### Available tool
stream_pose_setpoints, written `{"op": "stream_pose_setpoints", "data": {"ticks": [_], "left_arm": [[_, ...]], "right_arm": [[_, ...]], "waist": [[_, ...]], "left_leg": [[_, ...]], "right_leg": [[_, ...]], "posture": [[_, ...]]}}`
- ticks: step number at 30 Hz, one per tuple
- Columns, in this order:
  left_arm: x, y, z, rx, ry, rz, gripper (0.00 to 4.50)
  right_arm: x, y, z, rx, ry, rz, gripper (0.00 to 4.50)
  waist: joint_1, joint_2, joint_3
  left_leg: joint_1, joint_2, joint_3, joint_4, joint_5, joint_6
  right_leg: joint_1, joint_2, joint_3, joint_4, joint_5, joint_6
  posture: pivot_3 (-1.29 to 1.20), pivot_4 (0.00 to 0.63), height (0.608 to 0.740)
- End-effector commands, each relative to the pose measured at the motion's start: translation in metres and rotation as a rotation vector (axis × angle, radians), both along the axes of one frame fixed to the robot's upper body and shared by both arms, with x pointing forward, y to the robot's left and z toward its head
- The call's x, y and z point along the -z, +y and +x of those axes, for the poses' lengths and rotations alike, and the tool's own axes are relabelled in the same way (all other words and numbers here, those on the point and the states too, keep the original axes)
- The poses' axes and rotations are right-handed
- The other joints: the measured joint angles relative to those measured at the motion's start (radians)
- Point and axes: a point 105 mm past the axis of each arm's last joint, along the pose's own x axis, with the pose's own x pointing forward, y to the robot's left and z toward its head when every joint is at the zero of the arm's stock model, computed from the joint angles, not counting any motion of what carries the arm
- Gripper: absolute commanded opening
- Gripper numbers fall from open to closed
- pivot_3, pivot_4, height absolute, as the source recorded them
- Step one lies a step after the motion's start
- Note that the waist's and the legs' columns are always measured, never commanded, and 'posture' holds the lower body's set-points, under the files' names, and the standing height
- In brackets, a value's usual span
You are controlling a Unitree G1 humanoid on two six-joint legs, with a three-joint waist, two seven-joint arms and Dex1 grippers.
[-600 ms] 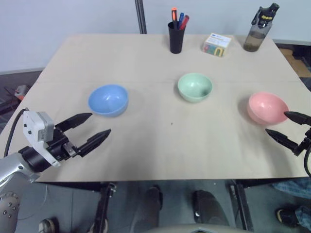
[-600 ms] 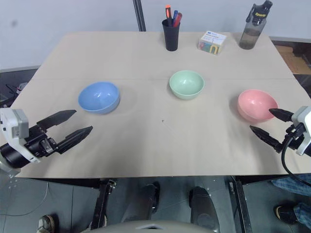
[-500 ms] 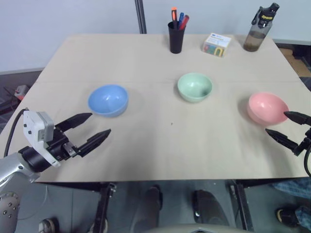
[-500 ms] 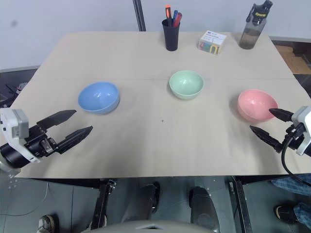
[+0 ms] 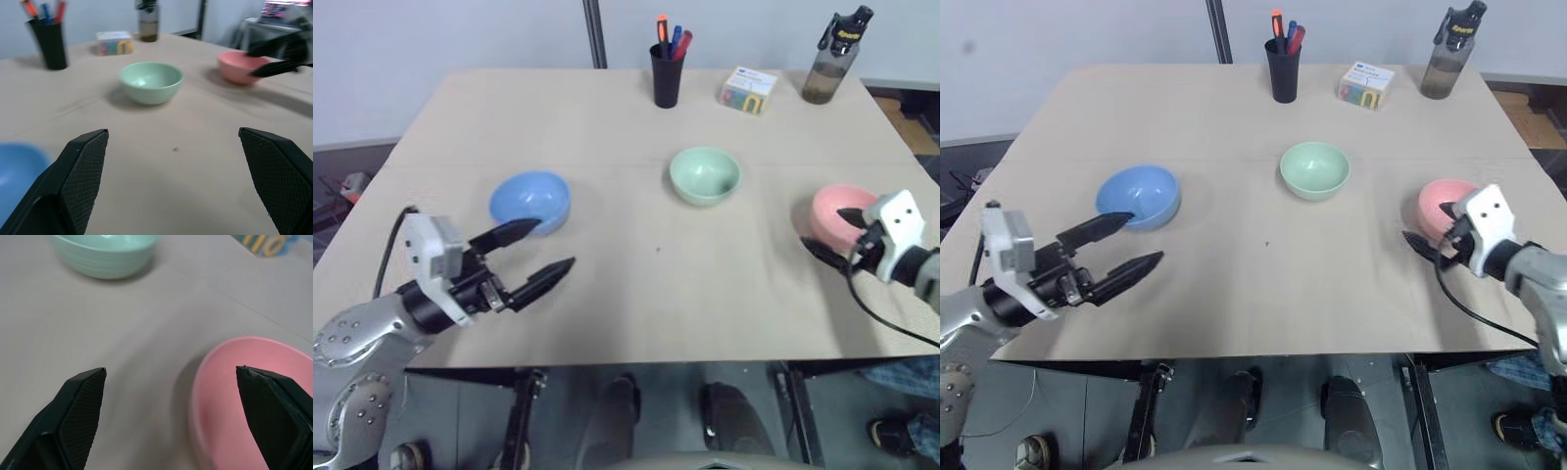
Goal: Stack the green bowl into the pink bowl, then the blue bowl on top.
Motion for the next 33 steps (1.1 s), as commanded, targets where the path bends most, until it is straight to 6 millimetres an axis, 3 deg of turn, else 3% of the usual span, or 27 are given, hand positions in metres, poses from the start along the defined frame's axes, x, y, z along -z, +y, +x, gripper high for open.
{"op": "stream_pose_setpoints", "data": {"ticks": [1, 2, 5, 9, 13, 14, 15, 18, 20, 24, 27, 29, 33], "left_arm": [[-0.014, -0.016, -0.006, 0.069, -0.071, -0.013, 4.5], [-0.015, -0.02, -0.008, 0.087, -0.075, -0.016, 4.5], [-0.018, -0.026, -0.015, 0.145, -0.075, -0.033, 4.5], [-0.02, -0.028, -0.018, 0.185, -0.074, -0.032, 4.5], [-0.02, -0.029, -0.017, 0.188, -0.077, -0.03, 4.5], [-0.019, -0.03, -0.017, 0.188, -0.076, -0.031, 4.5], [-0.019, -0.03, -0.017, 0.189, -0.076, -0.032, 4.5], [-0.018, -0.031, -0.017, 0.188, -0.078, -0.037, 4.5], [-0.018, -0.031, -0.017, 0.188, -0.079, -0.038, 4.5], [-0.017, -0.03, -0.016, 0.188, -0.079, -0.038, 4.5], [-0.018, -0.027, -0.015, 0.182, -0.08, -0.035, 4.5], [-0.018, -0.026, -0.014, 0.178, -0.081, -0.034, 4.5], [-0.018, -0.025, -0.014, 0.171, -0.081, -0.036, 4.5]], "right_arm": [[-0.004, -0.002, 0.013, 0.055, -0.019, -0.032, 4.44], [-0.001, -0.003, 0.016, 0.067, -0.004, -0.039, 4.44], [0.007, -0.005, 0.022, 0.077, 0.024, -0.071, 3.64], [0.009, -0.011, 0.03, 0.097, 0.022, -0.097, 2.03], [0.009, -0.01, 0.034, 0.09, 0.017, -0.108, 0.64], [0.008, -0.009, 0.035, 0.089, 0.013, -0.11, 0.57], [0.007, -0.008, 0.036, 0.083, 0.006, -0.117, 0.05], [0.005, -0.003, 0.035, 0.055, -0.003, -0.133, 0.05], [-0.001, 0.013, 0.029, -0.04, -0.028, -0.127, 0.05], [-0.002, 0.076, -0.009, -0.389, 0.012, -0.045, 0.05], [0.003, 0.118, -0.034, -0.557, 0.036, -0.017, 0.05], [0.006, 0.13, -0.04, -0.595, 0.042, -0.019, 0.05], [0.024, 0.175, -0.045, -0.698, 0.051, -0.047, 0.05]], "waist": [[0.0, 0.0, 0.0], [0.0, 0.0, 0.0], [0.0, 0.0, 0.0], [-0.001, 0.0, 0.0], [-0.003, 0.0, 0.0], [-0.003, 0.0, 0.0], [-0.003, 0.0, 0.0], [-0.003, 0.0, 0.0], [-0.003, 0.0, 0.0], [-0.004, 0.0, 0.0], [-0.005, 0.0, 0.0], [-0.003, 0.0, 0.0], [-0.003, -0.001, 0.0]], "left_leg": [[0.0, 0.0, 0.0, 0.0, 0.0, 0.0], [0.0, 0.0, 0.0, 0.0, 0.0, 0.0], [0.0, 0.0, 0.0, 0.0, 0.0, 0.0], [0.0, 0.0, 0.0, 0.0, 0.0, 0.0], [0.001, 0.0, 0.0, 0.001, 0.0, 0.0], [0.001, 0.0, 0.0, 0.001, 0.0, 0.0], [0.001, 0.0, 0.0, 0.001, 0.0, 0.0], [0.001, 0.0, 0.0, 0.001, 0.0, 0.0], [0.001, 0.0, 0.0, 0.001, 0.0, 0.0], [0.001, 0.001, 0.0, 0.001, 0.0, 0.0], [0.001, 0.002, -0.001, 0.001, 0.0, 0.0], [0.001, 0.002, -0.001, 0.001, 0.0, 0.0], [0.001, 0.002, -0.001, 0.002, 0.0, 0.0]], "right_leg": [[0.0, 0.0, 0.0, 0.0, 0.0, 0.0], [0.0, 0.0, 0.0, 0.0, 0.0, 0.0], [0.0, 0.0, 0.0, 0.0, 0.0, 0.0], [0.0, 0.0, 0.0, 0.0, 0.0, 0.0], [0.0, 0.001, 0.0, 0.004, 0.0, 0.0], [0.0, 0.001, 0.0, 0.004, 0.0, 0.0], [0.0, 0.001, 0.0, 0.004, 0.0, 0.0], [0.0, 0.001, 0.0, 0.004, 0.0, 0.0], [0.0, 0.001, 0.0, 0.004, 0.0, 0.0], [0.0, 0.002, 0.0, 0.004, 0.0, 0.0], [0.0, 0.003, 0.0, 0.004, 0.0, 0.001], [0.0, 0.003, 0.0, 0.005, -0.002, 0.003], [0.0, 0.003, 0.0, 0.005, -0.002, 0.004]], "posture": [[0.0, 0.15, 0.74], [0.0, 0.15, 0.74], [0.0, 0.15, 0.74], [0.0, 0.15, 0.74], [0.0, 0.15, 0.74], [0.0, 0.15, 0.74], [0.0, 0.15, 0.74], [0.0, 0.15, 0.74], [0.0, 0.15, 0.74], [0.0, 0.15, 0.74], [0.0, 0.15, 0.74], [0.0, 0.15, 0.74], [0.0, 0.15, 0.74]]}}
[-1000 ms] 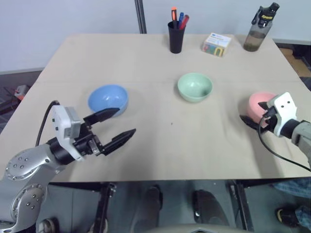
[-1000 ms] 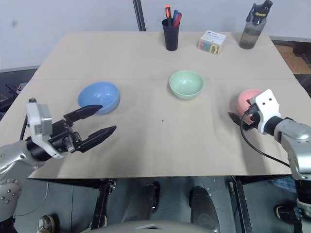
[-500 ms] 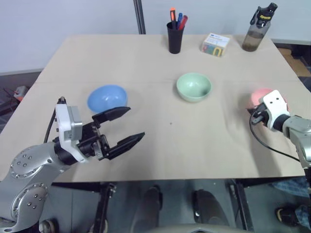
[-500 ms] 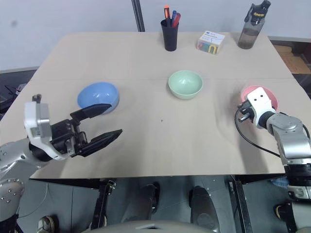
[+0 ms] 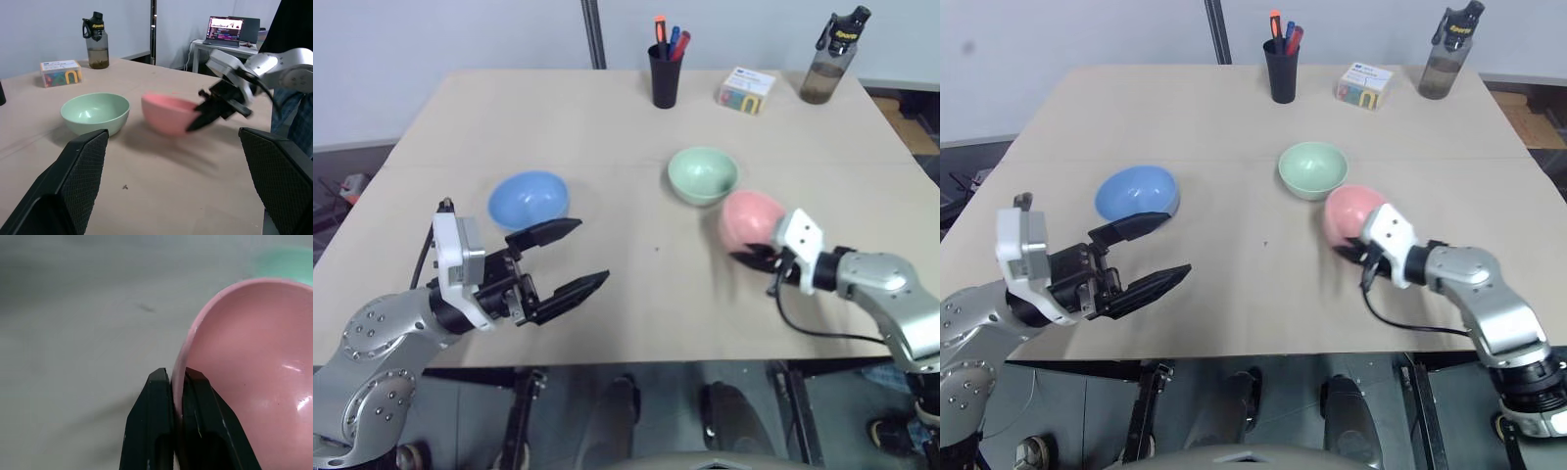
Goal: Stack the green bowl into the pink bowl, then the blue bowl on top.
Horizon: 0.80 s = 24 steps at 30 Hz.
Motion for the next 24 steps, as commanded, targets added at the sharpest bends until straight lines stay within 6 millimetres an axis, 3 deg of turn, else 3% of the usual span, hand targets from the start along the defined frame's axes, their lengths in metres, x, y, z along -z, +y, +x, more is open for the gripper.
{"op": "stream_pose_setpoints", "data": {"ticks": [1, 3, 4, 7, 10, 12, 14, 17, 19, 22, 24], "left_arm": [[-0.008, 0.001, -0.003, -0.003, -0.05, 0.011, 4.5], [-0.008, 0.001, -0.003, -0.006, -0.049, 0.011, 4.5], [-0.009, 0.001, -0.004, -0.008, -0.05, 0.01, 4.5], [-0.009, 0.002, -0.005, -0.021, -0.049, 0.01, 4.5], [-0.008, 0.003, -0.006, -0.027, -0.047, 0.01, 4.5], [-0.007, 0.003, -0.007, -0.038, -0.046, 0.008, 4.5], [-0.007, 0.004, -0.007, -0.049, -0.044, 0.002, 4.5], [-0.007, 0.004, -0.009, -0.046, -0.04, -0.015, 4.5], [-0.008, 0.003, -0.011, -0.032, -0.038, -0.029, 4.5], [-0.01, 0.004, -0.011, -0.021, -0.031, -0.051, 4.5], [-0.009, 0.007, -0.009, -0.041, -0.02, -0.071, 4.5]], "right_arm": [[0.006, 0.038, -0.004, -0.104, -0.042, -0.035, 0.05], [0.009, 0.049, -0.005, -0.143, -0.043, -0.047, 0.05], [0.01, 0.053, -0.003, -0.151, -0.044, -0.048, 0.59], [0.007, 0.058, 0.002, -0.18, -0.063, -0.056, 1.48], [0.0, 0.056, 0.001, -0.21, -0.052, -0.044, 2.66], [-0.019, 0.053, -0.002, -0.228, -0.062, 0.015, 3.64], [-0.042, 0.048, -0.006, -0.259, -0.091, 0.073, 4.35], [-0.074, 0.035, -0.007, -0.302, -0.151, 0.102, 4.35], [-0.089, 0.024, 0.008, -0.271, -0.222, 0.073, 4.35], [-0.093, 0.005, 0.048, -0.16, -0.353, -0.058, 4.35], [-0.083, -0.011, 0.087, -0.079, -0.475, -0.235, 4.35]], "waist": [[-0.001, 0.0, 0.0], [-0.002, 0.0, 0.0], [-0.001, 0.0, 0.0], [0.001, 0.0, 0.0], [0.001, 0.0, 0.0], [0.001, 0.0, 0.0], [0.001, 0.0, 0.0], [0.002, 0.0, 0.0], [0.0, 0.0, 0.0], [-0.001, -0.001, 0.0], [-0.004, 0.0, 0.0]], "left_leg": [[0.0, 0.0, 0.0, 0.0, 0.0, 0.0], [0.0, 0.0, 0.0, 0.0, 0.0, 0.0], [0.0, 0.0, 0.0, 0.0, 0.0, 0.0], [-0.001, 0.0, 0.0, 0.0, 0.0, 0.0], [-0.001, 0.0, 0.0, 0.0, 0.0, 0.0], [-0.001, 0.0, -0.001, 0.0, 0.0, 0.0], [-0.001, 0.0, -0.001, 0.0, 0.0, 0.0], [-0.001, 0.0, -0.001, 0.0, 0.0, 0.0], [-0.001, 0.0, -0.001, 0.0, 0.0, 0.0], [0.0, 0.0, 0.0, 0.0, 0.0, 0.0], [0.0, 0.0, 0.0, 0.0, 0.0, 0.0]], "right_leg": [[0.0, 0.0, 0.0, 0.0, 0.0, 0.0], [0.0, 0.0, 0.0, 0.0, 0.0, 0.0], [-0.001, 0.0, 0.0, 0.0, 0.0, 0.0], [-0.001, 0.0, 0.0, 0.0, 0.001, -0.002], [-0.001, 0.0, 0.0, 0.0, 0.002, -0.004], [-0.001, 0.0, 0.0, 0.0, 0.002, -0.004], [-0.001, 0.0, 0.0, 0.0, 0.002, -0.004], [-0.001, 0.0, 0.0, 0.0, 0.002, -0.003], [-0.001, 0.0, 0.0, 0.0, 0.001, -0.002], [-0.001, 0.0, -0.001, 0.0, 0.001, -0.001], [-0.001, 0.0, -0.001, 0.0, 0.001, -0.001]], "posture": [[0.0, 0.15, 0.74], [0.0, 0.15, 0.74], [0.0, 0.15, 0.74], [0.0, 0.15, 0.74], [0.0, 0.15, 0.74], [0.0, 0.15, 0.74], [0.0, 0.15, 0.74], [0.0, 0.15, 0.74], [0.0, 0.15, 0.74], [0.0, 0.15, 0.74], [0.0, 0.15, 0.74]]}}
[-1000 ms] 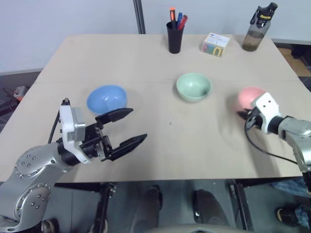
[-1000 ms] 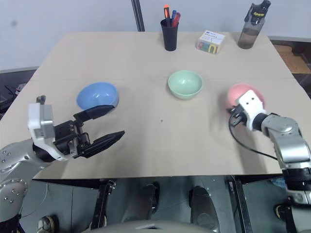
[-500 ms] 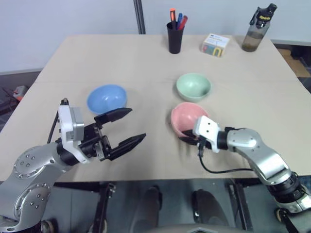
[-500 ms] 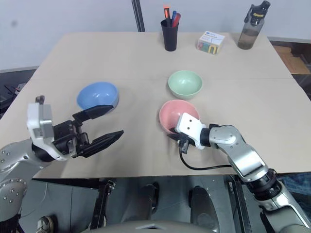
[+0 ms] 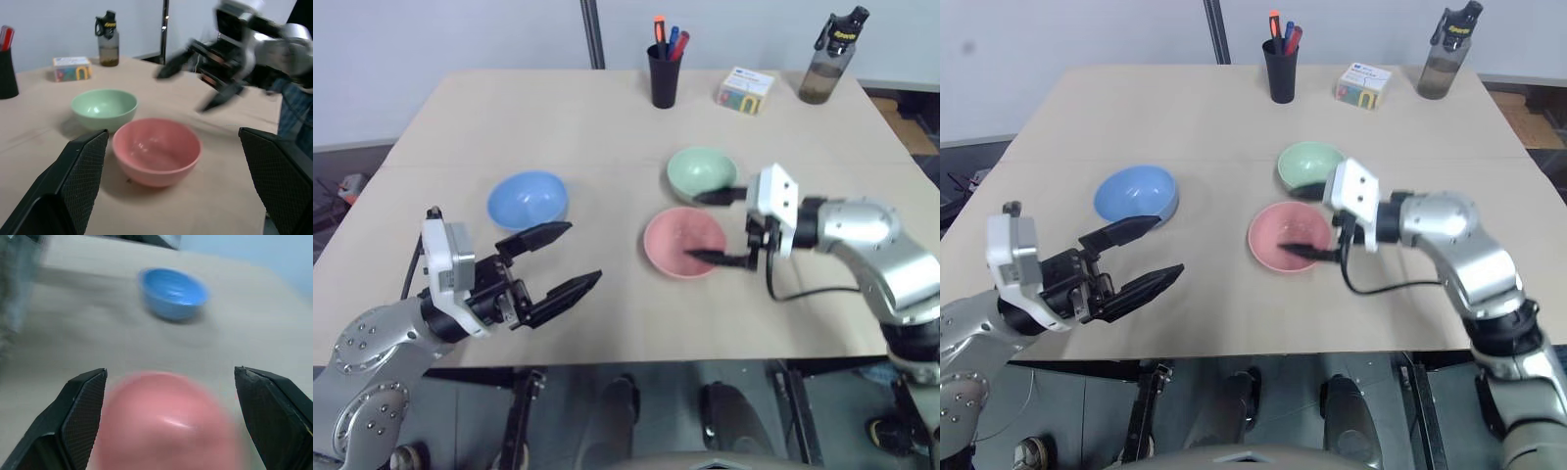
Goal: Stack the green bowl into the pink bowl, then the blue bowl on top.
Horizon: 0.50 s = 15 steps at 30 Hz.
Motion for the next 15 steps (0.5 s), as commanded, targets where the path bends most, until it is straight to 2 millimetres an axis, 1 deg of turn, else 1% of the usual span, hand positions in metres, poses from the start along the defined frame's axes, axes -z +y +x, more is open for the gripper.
{"op": "stream_pose_setpoints", "data": {"ticks": [1, 3, 5, 8, 10, 13, 14, 15], "left_arm": [[-0.009, 0.005, -0.002, -0.019, -0.037, -0.033, 4.5], [-0.006, 0.01, 0.001, -0.064, -0.032, -0.049, 4.5], [-0.004, 0.015, 0.001, -0.103, -0.026, -0.063, 4.5], [-0.001, 0.019, -0.004, -0.145, -0.023, -0.063, 4.5], [-0.001, 0.021, -0.008, -0.165, -0.024, -0.059, 4.5], [-0.001, 0.022, -0.013, -0.195, -0.028, -0.054, 4.5], [-0.001, 0.023, -0.015, -0.202, -0.029, -0.053, 4.5], [-0.001, 0.022, -0.016, -0.208, -0.031, -0.053, 4.5]], "right_arm": [[0.014, -0.026, 0.055, 0.148, -0.206, -0.211, 4.35], [0.024, -0.028, 0.075, 0.162, -0.257, -0.284, 4.35], [0.034, -0.026, 0.086, 0.154, -0.287, -0.338, 4.35], [0.044, -0.015, 0.098, 0.13, -0.313, -0.389, 4.35], [0.05, -0.008, 0.1, 0.103, -0.319, -0.421, 4.35], [0.054, 0.0, 0.103, 0.086, -0.329, -0.44, 3.52], [0.054, 0.003, 0.104, 0.082, -0.33, -0.443, 3.34], [0.055, 0.004, 0.104, 0.076, -0.33, -0.447, 2.75]], "waist": [[-0.004, 0.0, 0.0], [-0.01, 0.0, 0.0], [-0.016, 0.0, 0.0], [-0.027, 0.0, 0.001], [-0.029, 0.0, 0.001], [-0.031, 0.0, 0.002], [-0.03, 0.0, 0.002], [-0.029, 0.0, 0.002]], "left_leg": [[0.0, 0.0, 0.001, 0.0, 0.0, 0.0], [0.0, 0.0, 0.002, 0.0, 0.0, 0.0], [-0.001, -0.001, 0.002, -0.001, 0.0, 0.0], [-0.001, -0.001, 0.002, -0.004, 0.0, 0.0], [-0.002, -0.001, 0.002, -0.005, 0.0, 0.0], [-0.002, -0.001, 0.003, -0.005, 0.0, 0.0], [-0.001, -0.001, 0.003, -0.005, 0.0, 0.0], [-0.001, 0.0, 0.003, -0.005, 0.0, 0.0]], "right_leg": [[0.0, 0.0, 0.0, 0.0, 0.0, 0.0], [0.0, 0.0, 0.001, 0.0, 0.002, -0.004], [-0.001, 0.0, 0.001, -0.001, 0.002, -0.004], [-0.001, 0.0, 0.002, -0.001, 0.004, -0.002], [-0.004, 0.0, 0.002, 0.0, 0.004, -0.001], [-0.005, 0.0, 0.003, 0.0, 0.004, -0.002], [-0.004, 0.0, 0.003, 0.0, 0.003, -0.003], [-0.004, 0.0, 0.003, 0.0, 0.003, -0.004]], "posture": [[0.0, 0.15, 0.74], [0.0, 0.15, 0.74], [0.0, 0.15, 0.74], [0.0, 0.15, 0.74], [0.0, 0.15, 0.74], [0.0, 0.15, 0.74], [0.0, 0.15, 0.74], [0.0, 0.15, 0.74]]}}
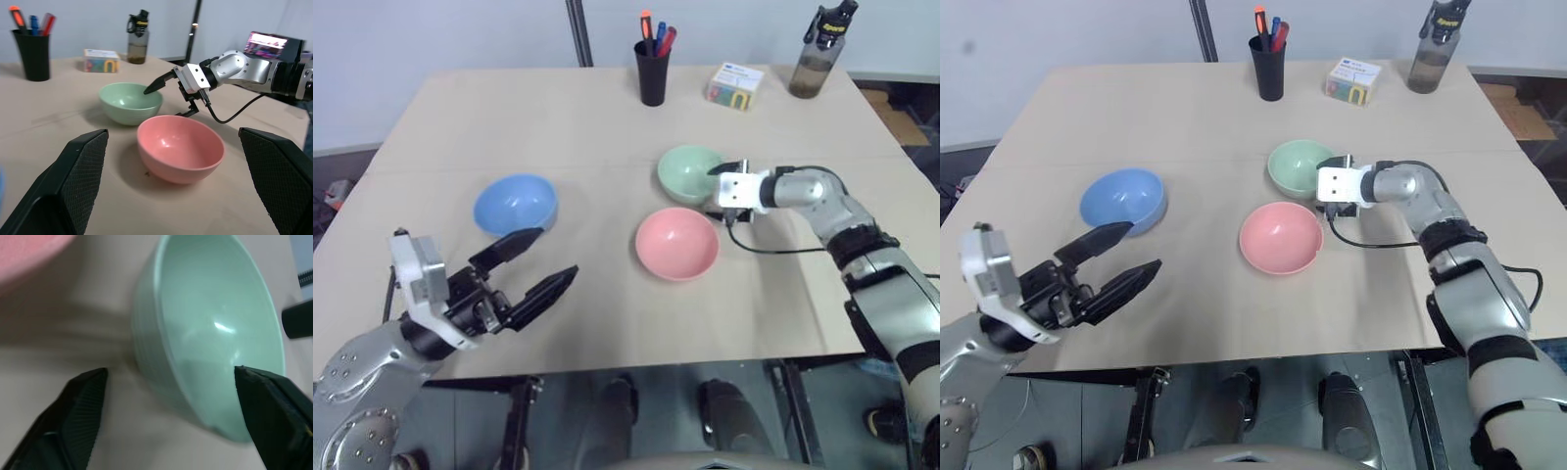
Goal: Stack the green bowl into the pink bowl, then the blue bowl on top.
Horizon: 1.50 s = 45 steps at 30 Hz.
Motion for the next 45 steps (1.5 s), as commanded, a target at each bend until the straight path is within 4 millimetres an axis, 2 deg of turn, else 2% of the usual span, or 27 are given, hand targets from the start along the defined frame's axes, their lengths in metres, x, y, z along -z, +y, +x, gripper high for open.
{"op": "stream_pose_setpoints", "data": {"ticks": [1, 2, 3, 5, 6, 7, 8, 13, 15, 18, 21, 24, 29, 30, 33, 34, 36, 39, 42, 45], "left_arm": [[-0.013, -0.003, -0.009, -0.017, -0.071, 0.024, 4.5], [-0.012, -0.004, -0.01, -0.021, -0.072, 0.024, 4.5], [-0.012, -0.004, -0.01, -0.024, -0.072, 0.024, 4.5], [-0.012, -0.004, -0.011, -0.029, -0.072, 0.026, 4.5], [-0.012, -0.004, -0.011, -0.031, -0.072, 0.026, 4.5], [-0.012, -0.004, -0.011, -0.032, -0.073, 0.027, 4.5], [-0.012, -0.004, -0.01, -0.032, -0.073, 0.027, 4.5], [-0.011, -0.005, -0.007, -0.03, -0.076, 0.03, 4.5], [-0.008, -0.004, -0.003, -0.05, -0.073, 0.042, 4.5], [-0.004, 0.001, 0.006, -0.101, -0.066, 0.071, 4.5], [-0.001, 0.004, 0.01, -0.12, -0.059, 0.085, 4.5], [0.001, 0.003, 0.013, -0.116, -0.056, 0.091, 4.5], [0.0, 0.004, 0.019, -0.105, -0.057, 0.097, 4.5], [-0.001, 0.004, 0.021, -0.104, -0.059, 0.099, 4.5], [0.0, 0.007, 0.026, -0.117, -0.053, 0.122, 4.5], [0.0, 0.007, 0.028, -0.126, -0.053, 0.133, 4.5], [-0.003, 0.01, 0.034, -0.158, -0.052, 0.124, 4.5], [-0.004, 0.024, 0.05, -0.349, -0.075, 0.25, 4.5], [-0.003, 0.037, 0.067, -0.547, -0.046, 0.426, 4.5], [0.004, 0.045, 0.081, -0.622, 0.028, 0.634, 4.5]], "right_arm": [[-0.012, 0.008, 0.002, -0.037, -0.046, -0.009, 2.43], [-0.011, 0.009, 0.001, -0.044, -0.04, -0.011, 1.82], [-0.011, 0.01, 0.001, -0.047, -0.037, -0.01, 1.69], [-0.011, 0.011, 0.001, -0.054, -0.032, -0.01, 1.1], [-0.012, 0.011, 0.001, -0.057, -0.027, -0.01, 1.01], [-0.012, 0.011, 0.0, -0.06, -0.023, -0.009, 0.33], [-0.013, 0.011, 0.0, -0.063, -0.02, -0.007, 0.05], [-0.02, 0.007, -0.001, -0.069, -0.025, 0.009, 0.02], [-0.032, 0.006, -0.002, -0.084, -0.027, 0.054, 0.02], [-0.056, 0.006, -0.019, -0.187, 0.057, 0.172, 0.02], [-0.07, 0.012, -0.054, -0.323, 0.173, 0.246, 0.02], [-0.065, 0.019, -0.092, -0.406, 0.271, 0.249, 0.02], [-0.04, 0.027, -0.121, -0.402, 0.403, 0.223, 0.02], [-0.037, 0.029, -0.124, -0.399, 0.415, 0.222, 0.77], [-0.026, 0.032, -0.126, -0.375, 0.432, 0.209, 1.93], [-0.025, 0.032, -0.125, -0.367, 0.431, 0.211, 2.63], [-0.03, 0.033, -0.124, -0.356, 0.417, 0.234, 3.15], [-0.055, 0.035, -0.123, -0.333, 0.371, 0.381, 4.38], [-0.075, 0.03, -0.132, -0.331, 0.374, 0.519, 4.45], [-0.081, 0.026, -0.14, -0.317, 0.377, 0.582, 4.45]], "waist": [[0.006, 0.0, 0.0], [0.007, 0.0, 0.0], [0.007, 0.0, 0.0], [0.006, 0.0, 0.0], [0.006, 0.0, 0.0], [0.005, 0.0, 0.0], [0.004, 0.0, 0.0], [0.003, 0.0, 0.0], [0.003, 0.0, 0.0], [0.005, 0.001, 0.001], [0.008, 0.001, 0.0], [0.011, 0.001, 0.0], [0.008, 0.001, 0.0], [0.007, 0.001, 0.0], [0.008, 0.001, 0.0], [0.008, 0.001, 0.0], [0.009, 0.001, 0.0], [0.011, 0.001, 0.0], [0.012, 0.0, 0.0], [0.019, -0.001, 0.0]], "left_leg": [[0.0, 0.0, 0.0, 0.0, 0.0, 0.0], [0.0, 0.0, 0.0, 0.0, 0.0, -0.001], [0.0, 0.0, 0.0, 0.001, 0.001, -0.001], [0.0, 0.0, 0.0, 0.001, 0.001, -0.001], [0.0, 0.0, 0.0, 0.001, 0.001, -0.001], [0.001, 0.0, 0.0, 0.001, 0.001, -0.001], [0.001, 0.0, 0.0, 0.001, 0.001, -0.001], [0.001, 0.001, 0.0, 0.001, 0.001, -0.001], [0.001, 0.001, 0.0, 0.001, 0.001, -0.001], [0.001, 0.001, 0.0, 0.001, 0.001, -0.001], [0.001, 0.001, -0.001, 0.001, 0.001, -0.001], [0.001, 0.001, -0.002, 0.001, 0.0, -0.001], [0.001, 0.001, -0.001, 0.001, 0.001, -0.001], [0.002, 0.002, -0.001, 0.002, 0.001, -0.001], [0.002, 0.003, -0.001, 0.003, 0.001, -0.001], [0.002, 0.003, -0.001, 0.003, 0.001, -0.001], [0.001, 0.003, -0.001, 0.003, 0.001, -0.001], [0.0, 0.003, -0.001, 0.003, 0.001, -0.001], [0.0, 0.003, -0.001, 0.003, 0.001, -0.001], [0.0, 0.003, -0.003, 0.003, 0.001, -0.001]], "right_leg": [[0.0, 0.0, 0.0, 0.001, 0.0, -0.001], [0.0, 0.0, 0.0, 0.001, 0.0, -0.001], [0.0, 0.0, 0.0, 0.001, 0.0, -0.001], [0.0, 0.0, 0.0, 0.001, 0.0, -0.001], [0.0, 0.0, 0.0, 0.001, 0.0, -0.001], [0.0, 0.0, 0.0, 0.002, 0.0, -0.001], [0.0, 0.0, 0.0, 0.002, 0.0, -0.001], [0.0, 0.001, 0.001, 0.003, 0.0, -0.001], [0.0, 0.001, 0.001, 0.003, 0.0, -0.001], [0.0, 0.001, 0.001, 0.003, 0.0, -0.001], [0.0, 0.002, 0.0, 0.003, 0.002, 0.002], [0.001, 0.002, 0.0, 0.003, 0.002, 0.003], [0.0, 0.002, 0.0, 0.003, 0.0, 0.0], [0.0, 0.002, 0.0, 0.004, 0.0, 0.0], [0.0, 0.003, 0.0, 0.004, -0.001, 0.001], [0.0, 0.003, 0.0, 0.004, -0.001, 0.0], [0.0, 0.003, 0.0, 0.004, 0.0, -0.001], [0.0, 0.003, 0.0, 0.003, 0.001, -0.002], [0.0, 0.003, 0.0, 0.004, 0.002, 0.001], [0.0, 0.004, -0.001, 0.004, 0.003, 0.002]], "posture": [[0.0, 0.15, 0.74], [0.0, 0.15, 0.74], [0.0, 0.15, 0.74], [0.0, 0.15, 0.74], [0.0, 0.15, 0.74], [0.0, 0.15, 0.74], [0.0, 0.15, 0.74], [0.0, 0.15, 0.74], [0.0, 0.15, 0.74], [0.0, 0.15, 0.74], [0.0, 0.15, 0.74], [0.0, 0.15, 0.74], [0.0, 0.15, 0.74], [0.0, 0.15, 0.74], [0.0, 0.15, 0.74], [0.0, 0.15, 0.74], [0.0, 0.15, 0.74], [0.0, 0.15, 0.74], [0.0, 0.15, 0.74], [0.0, 0.15, 0.74]]}}
